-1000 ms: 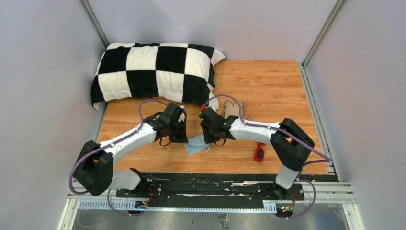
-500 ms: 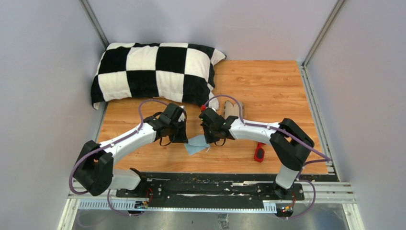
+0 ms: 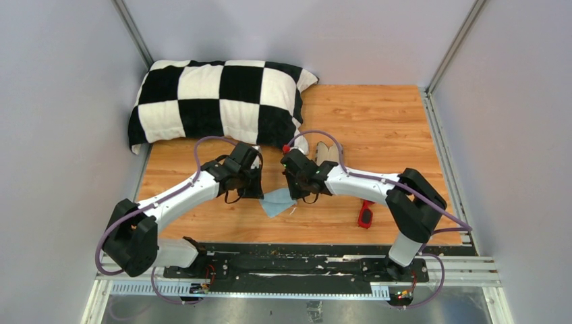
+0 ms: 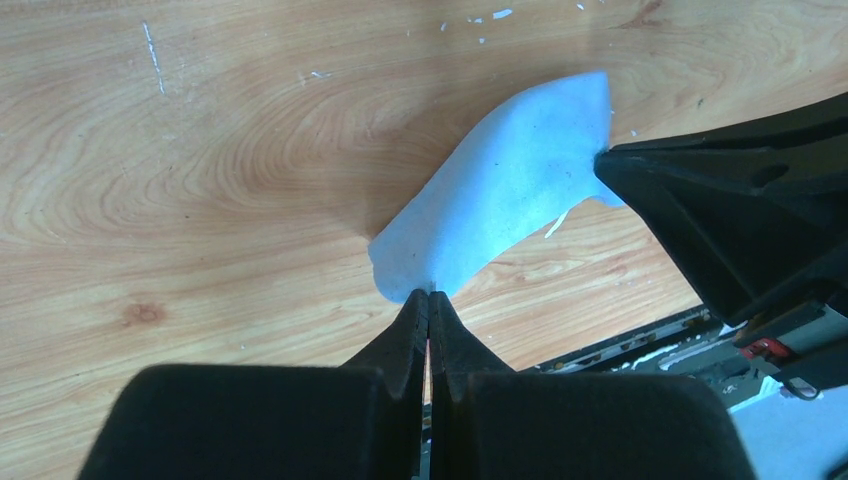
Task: Organize the sunglasses
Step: Adjust the glasses cleaning cloth at the center of the board.
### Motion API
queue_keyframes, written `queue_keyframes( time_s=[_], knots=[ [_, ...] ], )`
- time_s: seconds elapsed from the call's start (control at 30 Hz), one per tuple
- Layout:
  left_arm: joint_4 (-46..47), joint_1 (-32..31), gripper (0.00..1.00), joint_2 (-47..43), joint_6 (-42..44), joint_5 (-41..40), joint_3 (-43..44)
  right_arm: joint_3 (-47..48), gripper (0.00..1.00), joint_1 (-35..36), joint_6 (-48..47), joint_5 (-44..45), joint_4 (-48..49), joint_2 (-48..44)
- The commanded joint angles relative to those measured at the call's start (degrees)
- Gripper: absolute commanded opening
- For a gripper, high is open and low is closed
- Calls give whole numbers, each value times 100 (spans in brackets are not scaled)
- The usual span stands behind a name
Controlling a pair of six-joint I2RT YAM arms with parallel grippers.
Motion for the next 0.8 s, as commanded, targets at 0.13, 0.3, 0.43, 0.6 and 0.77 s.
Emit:
queue_keyframes(
  time_s=[0.13,0.3,0.43,0.6,0.77],
  knots=[
    [-13,23,0,-56,33,49,26,181,15,-50,-57,-15,-167,286],
    [7,22,0,-63,26,55,1,184,10,-50,-71,-24,-150,294],
    [42,22,0,-63,13,85,-35,176,20,-50,-54,-24,-148,267],
    [62,25,0,-76,0,97,-62,157,20,-50,-39,-3,-147,251],
    [65,25,0,-87,-9,100,-73,123,13,-50,-41,-3,-118,265]
  ],
)
